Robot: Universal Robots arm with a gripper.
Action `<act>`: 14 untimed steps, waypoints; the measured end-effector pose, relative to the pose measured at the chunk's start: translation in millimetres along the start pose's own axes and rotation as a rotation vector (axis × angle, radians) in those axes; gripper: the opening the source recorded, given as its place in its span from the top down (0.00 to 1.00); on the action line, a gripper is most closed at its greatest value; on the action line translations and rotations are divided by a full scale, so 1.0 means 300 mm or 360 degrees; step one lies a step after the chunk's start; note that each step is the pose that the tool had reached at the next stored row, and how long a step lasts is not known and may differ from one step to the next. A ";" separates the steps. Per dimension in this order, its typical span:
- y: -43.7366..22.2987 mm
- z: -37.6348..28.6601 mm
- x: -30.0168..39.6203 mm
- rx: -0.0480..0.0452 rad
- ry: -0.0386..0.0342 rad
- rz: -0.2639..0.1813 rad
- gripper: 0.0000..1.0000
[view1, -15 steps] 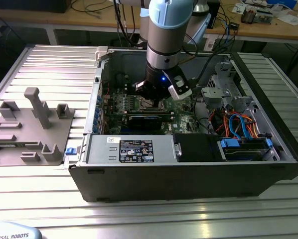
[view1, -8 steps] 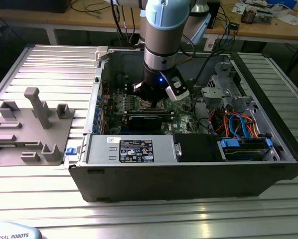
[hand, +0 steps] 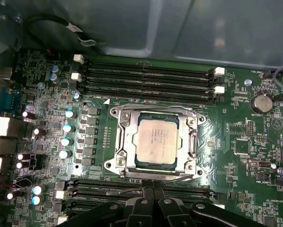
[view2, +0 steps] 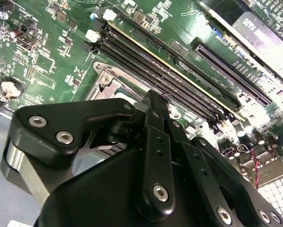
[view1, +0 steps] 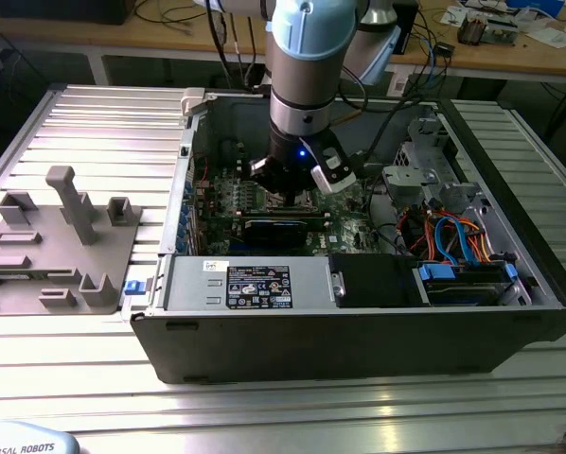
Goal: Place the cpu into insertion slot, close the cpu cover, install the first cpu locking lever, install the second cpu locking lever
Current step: 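Install the second cpu locking lever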
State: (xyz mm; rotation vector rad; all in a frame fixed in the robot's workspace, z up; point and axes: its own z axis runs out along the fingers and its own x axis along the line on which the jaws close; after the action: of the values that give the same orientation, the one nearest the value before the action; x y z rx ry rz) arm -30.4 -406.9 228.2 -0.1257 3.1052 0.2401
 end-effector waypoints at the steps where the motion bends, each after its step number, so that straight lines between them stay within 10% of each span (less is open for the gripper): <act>1: 0.000 0.001 0.000 0.0000 0.0000 0.0000 0.89; 4: 0.002 0.020 0.065 0.0000 0.0000 0.0000 0.89; 14: 0.017 0.057 0.134 0.0000 0.0000 0.0000 0.89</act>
State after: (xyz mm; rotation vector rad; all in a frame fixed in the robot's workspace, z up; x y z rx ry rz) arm -70.6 -402.5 210.8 -0.1257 3.1054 0.2400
